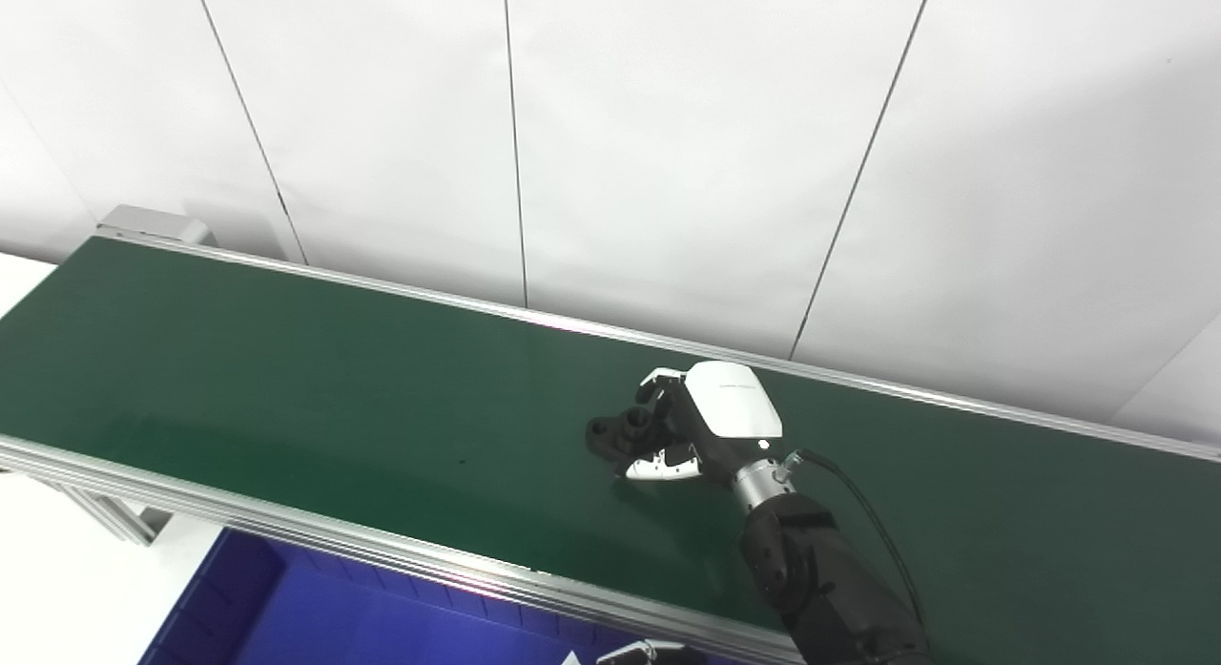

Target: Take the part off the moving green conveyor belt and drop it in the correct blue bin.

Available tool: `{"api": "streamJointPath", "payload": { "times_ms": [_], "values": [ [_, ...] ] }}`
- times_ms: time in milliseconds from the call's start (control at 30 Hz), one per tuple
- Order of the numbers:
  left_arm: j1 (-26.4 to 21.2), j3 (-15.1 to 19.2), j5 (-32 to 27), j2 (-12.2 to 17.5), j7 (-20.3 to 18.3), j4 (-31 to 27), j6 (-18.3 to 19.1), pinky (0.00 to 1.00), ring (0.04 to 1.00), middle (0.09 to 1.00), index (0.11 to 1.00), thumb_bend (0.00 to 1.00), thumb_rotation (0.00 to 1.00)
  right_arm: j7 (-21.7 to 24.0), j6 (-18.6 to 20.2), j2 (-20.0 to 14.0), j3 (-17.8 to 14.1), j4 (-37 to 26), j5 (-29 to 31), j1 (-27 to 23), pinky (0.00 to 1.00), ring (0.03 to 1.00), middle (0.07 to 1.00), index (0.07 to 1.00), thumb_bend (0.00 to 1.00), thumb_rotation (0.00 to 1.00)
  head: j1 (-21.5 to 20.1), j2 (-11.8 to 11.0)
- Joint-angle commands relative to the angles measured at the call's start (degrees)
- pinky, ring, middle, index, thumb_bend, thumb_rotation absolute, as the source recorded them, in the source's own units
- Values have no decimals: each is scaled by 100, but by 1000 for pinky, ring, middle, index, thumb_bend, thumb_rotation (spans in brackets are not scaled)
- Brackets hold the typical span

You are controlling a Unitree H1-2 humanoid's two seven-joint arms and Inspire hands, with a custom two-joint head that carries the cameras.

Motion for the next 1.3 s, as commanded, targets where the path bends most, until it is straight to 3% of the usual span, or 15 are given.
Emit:
{"api": "streamJointPath", "payload": {
  "times_ms": [0,67,267,400,667,700,833,967,1067,1267],
  "values": [
    [146,-95,-14,-87,-14,-154,-74,626,717,744,730,819,869,287,294,98,96,-39,-56,-135,553,478,438,531,522,9,-14,5],
    [164,-80,7,-96,-8,-165,-74,622,720,745,731,825,871,487,463,91,127,-36,-48,-151,508,438,424,528,522,2,-14,5],
    [186,-53,-31,-92,-83,-182,-75,629,725,747,730,845,875,898,742,44,246,-107,-75,-184,501,442,426,513,526,0,-25,23],
    [201,-39,-43,-82,-117,-201,-75,631,725,750,732,825,872,1025,837,-2,324,-200,-105,-186,406,379,406,505,525,0,-25,32],
    [221,24,-94,-112,-230,-215,-74,640,728,751,733,833,862,1480,989,-139,364,-604,-74,-168,477,433,435,498,530,0,-51,47],
    [213,16,-70,-100,-226,-215,-75,636,727,752,735,839,867,1534,1019,-162,371,-689,-83,-159,447,415,426,499,530,0,-55,50],
    [208,3,-25,-90,-175,-215,-75,634,726,751,734,823,874,1972,1243,-306,336,-1380,-37,-64,451,420,425,500,528,0,-59,59],
    [195,1,-38,-82,-201,-199,-74,634,726,752,733,817,877,2326,1354,-463,236,-2167,27,80,551,489,468,494,529,1,-59,59],
    [206,23,-111,-71,-277,-228,-74,643,730,757,735,805,864,2505,1366,-588,142,-2846,36,230,459,415,414,513,523,2,-103,93],
    [239,125,-191,-82,-420,-238,-74,644,732,761,740,813,857,2677,1304,-712,-144,-4023,163,503,354,324,472,489,528,0,-165,91]
  ]
}}
